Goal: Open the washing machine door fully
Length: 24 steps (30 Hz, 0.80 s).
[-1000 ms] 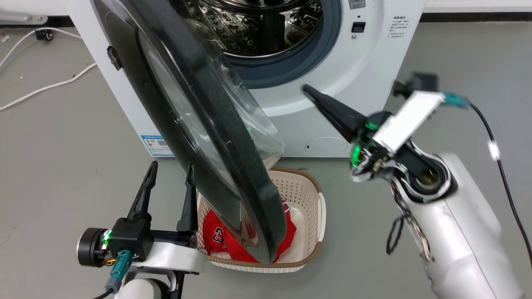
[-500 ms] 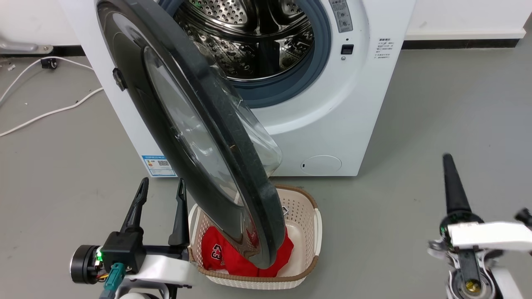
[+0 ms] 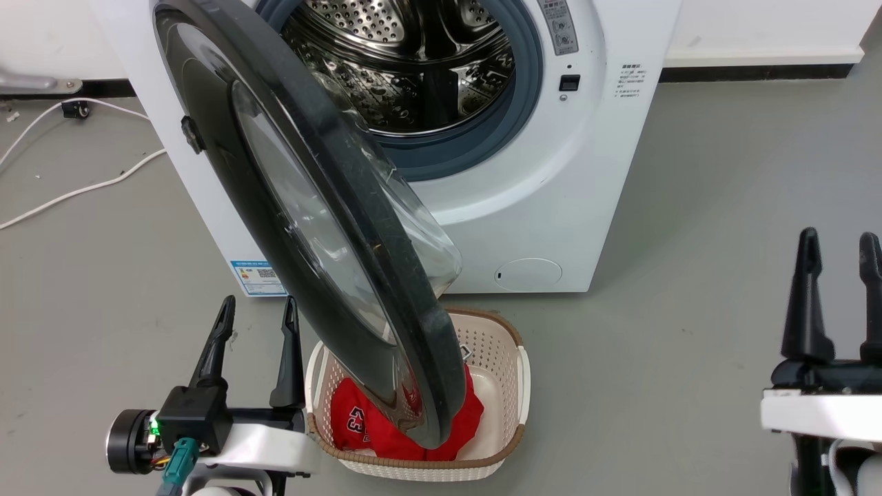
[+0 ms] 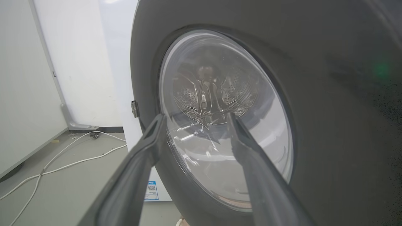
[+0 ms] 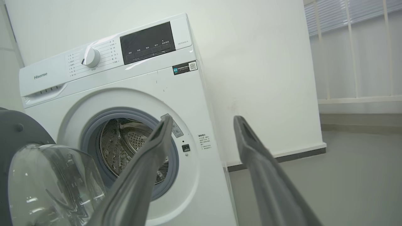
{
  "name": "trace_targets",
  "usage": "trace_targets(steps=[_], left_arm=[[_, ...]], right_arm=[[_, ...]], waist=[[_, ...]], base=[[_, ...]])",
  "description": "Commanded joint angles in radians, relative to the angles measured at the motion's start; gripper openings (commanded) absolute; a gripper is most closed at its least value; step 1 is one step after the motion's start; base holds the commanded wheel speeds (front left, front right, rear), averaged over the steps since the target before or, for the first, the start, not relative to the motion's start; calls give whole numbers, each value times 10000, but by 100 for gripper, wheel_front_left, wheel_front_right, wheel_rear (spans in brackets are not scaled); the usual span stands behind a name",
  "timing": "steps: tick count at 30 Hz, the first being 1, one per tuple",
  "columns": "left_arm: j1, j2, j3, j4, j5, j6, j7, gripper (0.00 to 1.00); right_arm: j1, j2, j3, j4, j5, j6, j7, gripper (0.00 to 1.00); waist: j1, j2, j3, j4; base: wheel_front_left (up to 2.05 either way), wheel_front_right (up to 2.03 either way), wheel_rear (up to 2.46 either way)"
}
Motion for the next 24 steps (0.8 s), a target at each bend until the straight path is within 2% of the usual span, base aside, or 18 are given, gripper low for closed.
trace_targets(steps=[1,5,8,15,24], left_arm=[[8,-5,26,-24,29,18,-22,100],[48,-5,62,-46,81,1,-22,100],[43,-5,65,-73,94,-7,-22,100],[-40,-5,37,-79,154,-28,-22,100],[-25,-5,36,-41,174,-35,-22,100]], right_arm=[[209,47,103,-174,-312,1,-14,100],[644,45,478,-502,-1882,-1,-15,100],[865,49,693,-276,-2529,-1,-16,100],[917,50,774,704,-2390,-1,-17,100],[751,52,813,1121,-2241,-1,-17,100]], waist=[[1,-1,-9,-4],[1,-1,-42,-15],[1,-1,-32,-25],[1,-1,-9,-33],[1,-1,-75,-40]], base=[[0,0,0],[0,0,0],[0,0,0],[0,0,0],[0,0,0]])
